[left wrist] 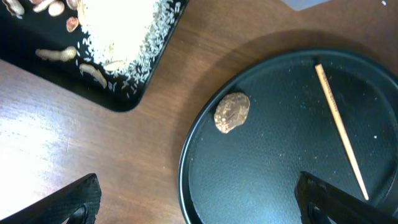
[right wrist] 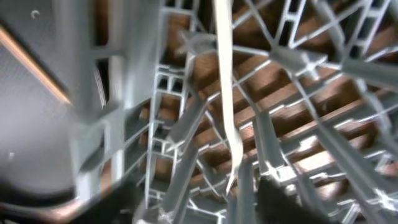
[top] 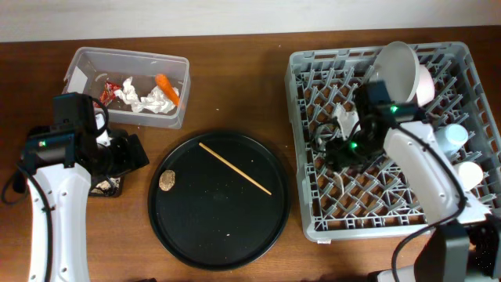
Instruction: Sort waste into correct bins and load items into the dishwasher rack
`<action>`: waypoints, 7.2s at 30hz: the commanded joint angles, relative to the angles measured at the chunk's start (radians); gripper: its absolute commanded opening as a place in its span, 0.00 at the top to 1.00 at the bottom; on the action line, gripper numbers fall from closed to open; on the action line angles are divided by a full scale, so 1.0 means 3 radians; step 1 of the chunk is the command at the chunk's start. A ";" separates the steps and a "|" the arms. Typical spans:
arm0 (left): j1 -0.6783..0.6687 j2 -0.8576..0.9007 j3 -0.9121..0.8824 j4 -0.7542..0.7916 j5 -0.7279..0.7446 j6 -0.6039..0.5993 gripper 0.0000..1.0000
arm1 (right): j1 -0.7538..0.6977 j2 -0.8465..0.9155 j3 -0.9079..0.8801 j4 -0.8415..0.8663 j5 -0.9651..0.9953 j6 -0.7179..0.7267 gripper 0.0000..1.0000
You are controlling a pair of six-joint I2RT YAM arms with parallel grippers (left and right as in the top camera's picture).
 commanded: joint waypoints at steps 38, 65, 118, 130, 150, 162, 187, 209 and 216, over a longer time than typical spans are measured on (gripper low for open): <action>-0.0008 -0.0032 -0.0010 -0.0003 0.0010 -0.0032 0.01 | 0.1980 0.1017 0.1456 0.0451 0.0846 0.0231 0.96; -0.0008 -0.0032 -0.0010 -0.0001 0.0009 -0.0032 0.01 | -0.0098 0.0233 0.1019 -0.0023 0.0931 0.0668 0.56; -0.0790 0.1459 -0.0402 0.0797 0.0276 0.0558 0.01 | 0.0050 0.0158 0.1076 -0.1067 0.0585 0.0430 0.02; -0.0799 0.1840 -0.0440 0.1138 0.0202 0.0557 0.63 | 0.0050 0.0160 0.0949 -0.1003 0.0589 0.0430 0.02; -0.0729 0.1475 0.0889 0.1896 -0.0226 0.0554 1.00 | 0.0050 0.0160 0.0949 -0.1005 0.0671 0.0430 0.02; 0.1268 0.1225 0.0407 0.0791 -0.0542 -0.0717 1.00 | 0.0050 0.0160 0.0949 -0.1007 0.0671 0.0431 0.02; -0.0856 0.0502 -0.0201 -0.0191 0.0067 0.0310 0.05 | -0.0712 -0.0351 0.0685 -0.0835 0.0170 0.0417 0.02; -0.0855 -0.3009 -0.1751 0.1106 0.0041 0.0296 0.01 | -0.0209 -0.5344 -0.3183 0.2550 0.0257 0.0417 0.02; -0.0856 -0.3009 -0.1751 0.1106 0.0041 0.0296 0.01 | -0.0209 -0.5330 -0.4196 0.3535 0.0646 0.0178 0.02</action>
